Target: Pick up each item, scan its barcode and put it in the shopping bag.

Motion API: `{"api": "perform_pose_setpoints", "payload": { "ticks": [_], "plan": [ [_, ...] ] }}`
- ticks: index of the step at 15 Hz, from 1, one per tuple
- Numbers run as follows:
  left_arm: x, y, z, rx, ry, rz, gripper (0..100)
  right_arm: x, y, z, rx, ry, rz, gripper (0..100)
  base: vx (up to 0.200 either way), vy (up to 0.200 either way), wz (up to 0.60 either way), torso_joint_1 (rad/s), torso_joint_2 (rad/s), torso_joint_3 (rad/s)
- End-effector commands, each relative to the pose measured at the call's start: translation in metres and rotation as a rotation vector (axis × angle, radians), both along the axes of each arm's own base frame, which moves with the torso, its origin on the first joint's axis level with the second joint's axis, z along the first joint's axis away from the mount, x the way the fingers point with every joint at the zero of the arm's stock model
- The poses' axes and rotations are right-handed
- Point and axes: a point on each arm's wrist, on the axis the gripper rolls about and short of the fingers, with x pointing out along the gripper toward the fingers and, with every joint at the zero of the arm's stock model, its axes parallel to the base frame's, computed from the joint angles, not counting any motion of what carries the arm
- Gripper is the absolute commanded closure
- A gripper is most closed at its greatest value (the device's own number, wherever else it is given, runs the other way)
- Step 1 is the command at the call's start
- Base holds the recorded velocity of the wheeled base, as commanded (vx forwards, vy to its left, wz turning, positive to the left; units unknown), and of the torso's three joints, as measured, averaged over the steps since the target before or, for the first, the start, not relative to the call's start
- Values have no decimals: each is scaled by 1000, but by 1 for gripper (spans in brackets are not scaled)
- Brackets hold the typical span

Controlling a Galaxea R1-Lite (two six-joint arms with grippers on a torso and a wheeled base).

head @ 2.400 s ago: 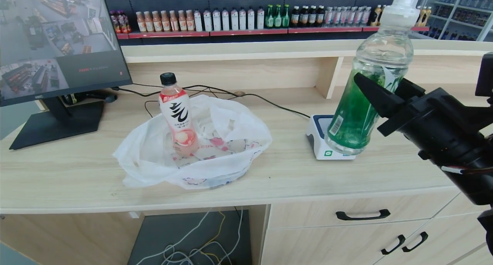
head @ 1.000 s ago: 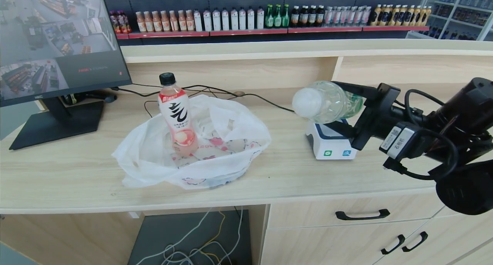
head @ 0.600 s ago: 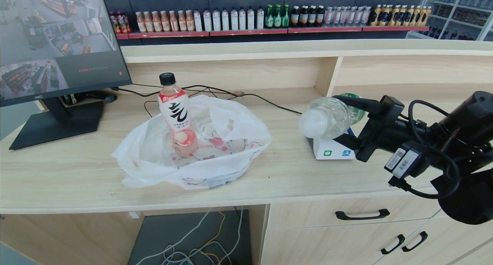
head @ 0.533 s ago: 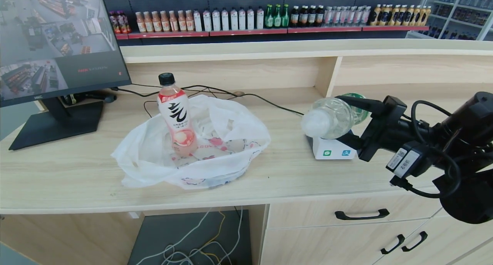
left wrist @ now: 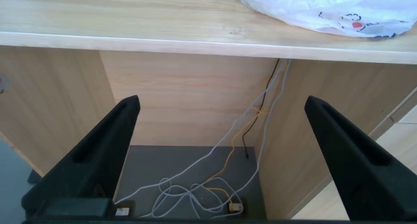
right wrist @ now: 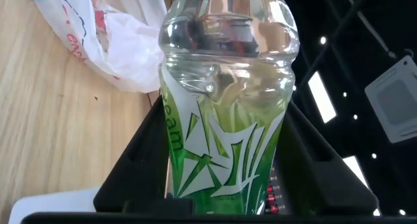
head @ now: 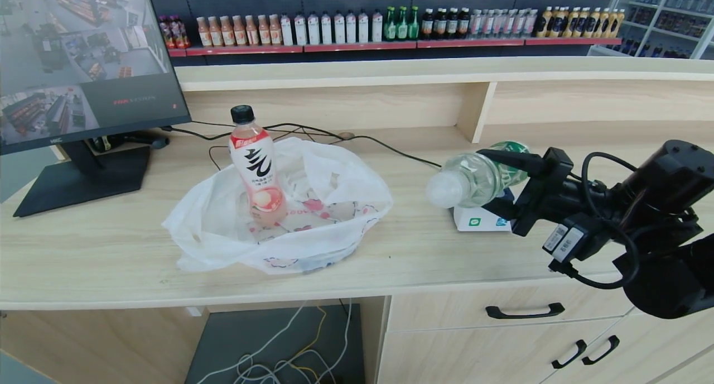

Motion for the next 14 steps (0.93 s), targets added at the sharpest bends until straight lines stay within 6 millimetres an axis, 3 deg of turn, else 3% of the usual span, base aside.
{"api": "perform_pose_setpoints", "payload": {
  "ticks": [1,14],
  "plan": [
    [0,0,0,0,0,0,0,4,1,-5,-3,14,1,100,0,0,0,0,0,0],
    [0,0,0,0,0,0,0,7,2,-14,-19,13,-5,100,0,0,0,0,0,0]
  ]
}}
